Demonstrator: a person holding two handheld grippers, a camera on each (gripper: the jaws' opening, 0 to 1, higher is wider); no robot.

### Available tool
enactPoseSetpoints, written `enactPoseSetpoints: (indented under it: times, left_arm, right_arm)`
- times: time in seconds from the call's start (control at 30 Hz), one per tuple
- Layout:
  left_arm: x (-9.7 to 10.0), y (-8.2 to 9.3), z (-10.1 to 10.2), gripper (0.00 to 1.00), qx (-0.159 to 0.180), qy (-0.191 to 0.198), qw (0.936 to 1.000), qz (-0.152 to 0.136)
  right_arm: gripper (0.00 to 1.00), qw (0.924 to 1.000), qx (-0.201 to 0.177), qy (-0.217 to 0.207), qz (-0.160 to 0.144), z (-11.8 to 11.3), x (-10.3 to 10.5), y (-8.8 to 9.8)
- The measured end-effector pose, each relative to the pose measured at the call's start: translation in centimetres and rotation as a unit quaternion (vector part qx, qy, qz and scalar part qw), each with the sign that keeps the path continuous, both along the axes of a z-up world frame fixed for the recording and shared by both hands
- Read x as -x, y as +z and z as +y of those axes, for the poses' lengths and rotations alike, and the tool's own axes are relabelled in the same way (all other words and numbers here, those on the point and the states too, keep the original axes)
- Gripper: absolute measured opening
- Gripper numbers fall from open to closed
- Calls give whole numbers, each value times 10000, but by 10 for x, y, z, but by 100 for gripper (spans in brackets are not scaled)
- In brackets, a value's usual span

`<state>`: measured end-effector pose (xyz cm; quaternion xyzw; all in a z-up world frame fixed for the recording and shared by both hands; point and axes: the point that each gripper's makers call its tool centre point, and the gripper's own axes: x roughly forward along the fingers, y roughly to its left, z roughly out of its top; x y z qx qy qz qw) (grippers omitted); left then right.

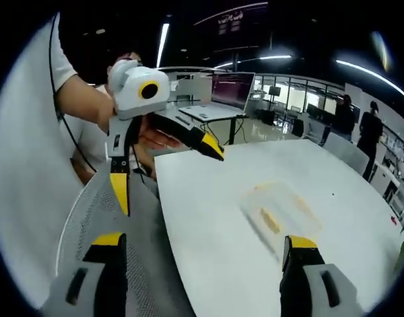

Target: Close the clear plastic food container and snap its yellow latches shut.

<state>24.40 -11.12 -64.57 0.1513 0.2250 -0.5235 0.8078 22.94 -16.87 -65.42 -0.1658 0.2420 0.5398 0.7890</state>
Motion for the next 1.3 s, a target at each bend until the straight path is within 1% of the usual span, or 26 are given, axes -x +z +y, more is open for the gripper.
enactPoseSetpoints:
  times: [0.13, 0.23, 0.3, 0.47, 0.57, 0.63, 0.73, 0.8, 0.97, 1.07, 1.3]
  left_arm:
    - [4, -2, 5, 98, 8, 81, 10000, 14]
    - [8, -1, 5, 98, 188, 145, 9997, 92]
    - [12, 0, 5, 98, 250, 150, 9995, 107]
    - [21, 0, 4, 97, 239, 124, 9996, 125]
    - [23, 0, 5, 96, 227, 122, 9996, 81]
    - [25, 1, 3, 96, 380, 147, 9991, 112]
    - [27, 0, 3, 95, 467, 159, 9988, 72]
    - [30, -6, 3, 95, 459, 178, 9986, 205]
    - [40, -12, 0, 94, 475, 116, 9984, 287]
    - [42, -16, 1, 92, 401, 119, 9986, 312]
    - [41, -15, 2, 91, 490, 232, 9979, 349]
  right_arm:
    - [99, 10000, -37, -30, 54, 1, 5, 1]
    - [99, 9997, -203, -93, 68, 2, 8, 6]
    - [99, 9997, -207, -119, 59, 1, 9, 5]
    - [99, 9993, -331, -172, 91, 1, 14, 4]
    - [99, 9991, -355, -223, 90, -1, 15, 2]
    - [99, 9985, -445, -307, 108, -1, 18, 4]
    - [99, 9982, -491, -315, 106, -1, 22, 3]
    - [99, 9978, -553, -321, 188, -1, 25, 1]
    - [99, 9977, -561, -338, 189, 0, 27, -2]
    - [99, 9971, -636, -377, 203, 2, 28, 1]
    - [99, 9963, -679, -456, 256, 1, 31, -4]
